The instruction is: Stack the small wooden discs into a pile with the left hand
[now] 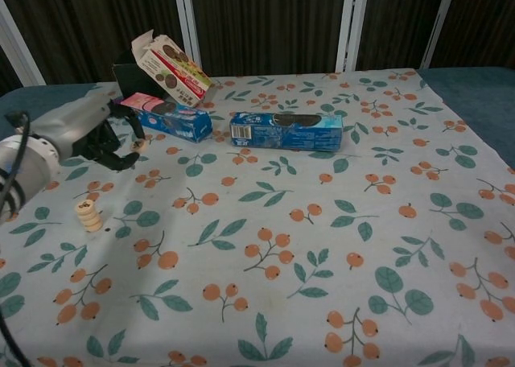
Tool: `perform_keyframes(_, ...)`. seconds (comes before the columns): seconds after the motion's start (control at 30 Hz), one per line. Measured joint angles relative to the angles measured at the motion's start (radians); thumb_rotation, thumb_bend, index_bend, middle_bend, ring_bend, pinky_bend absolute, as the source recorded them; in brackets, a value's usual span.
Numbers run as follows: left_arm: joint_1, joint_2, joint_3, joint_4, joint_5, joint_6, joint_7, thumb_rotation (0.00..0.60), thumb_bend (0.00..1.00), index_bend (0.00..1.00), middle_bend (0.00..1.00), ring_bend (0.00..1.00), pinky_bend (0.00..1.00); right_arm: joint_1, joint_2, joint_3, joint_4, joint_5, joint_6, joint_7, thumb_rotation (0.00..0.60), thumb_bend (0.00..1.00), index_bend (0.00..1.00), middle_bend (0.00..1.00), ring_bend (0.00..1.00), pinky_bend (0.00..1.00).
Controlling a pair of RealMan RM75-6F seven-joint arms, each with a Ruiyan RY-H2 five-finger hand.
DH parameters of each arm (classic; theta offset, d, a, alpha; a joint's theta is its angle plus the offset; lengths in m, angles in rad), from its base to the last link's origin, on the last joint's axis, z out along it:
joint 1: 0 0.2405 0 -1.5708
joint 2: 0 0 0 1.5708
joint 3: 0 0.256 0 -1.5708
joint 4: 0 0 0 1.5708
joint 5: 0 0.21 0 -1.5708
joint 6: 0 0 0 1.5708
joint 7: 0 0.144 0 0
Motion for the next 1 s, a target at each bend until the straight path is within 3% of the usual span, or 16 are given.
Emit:
perform_keyframes(0.13, 0.071, 0.088, 0.065, -0.087, 0.044, 0.036, -0.022, 0.600, 0.40, 0.50, 1.00, 1.00, 1.00, 0.002, -0.004, -0.002, -0.002, -0.006, -0.005, -0.010, 0.600, 0.14, 0.00, 0.00, 0.00, 0.00)
perform_keyframes(0.3, 0.118, 0.121, 0.125, -0.093, 0.079, 0.047, -0.076, 0.600, 0.40, 0.49, 1.00, 1.00, 1.00, 0.002, -0.004, -0.009, -0.004, -0.016, -0.006, -0.012, 0.600, 0.14, 0.00, 0.00, 0.00, 0.00)
perform_keyframes(1.0, 0.157, 0.108, 0.176, -0.011, 0.128, 0.018, -0.144, 0.600, 0.40, 0.48, 1.00, 1.00, 1.00, 0.003, -0.003, -0.012, -0.009, -0.013, -0.011, -0.017, 0.600, 0.14, 0.00, 0.00, 0.00, 0.00)
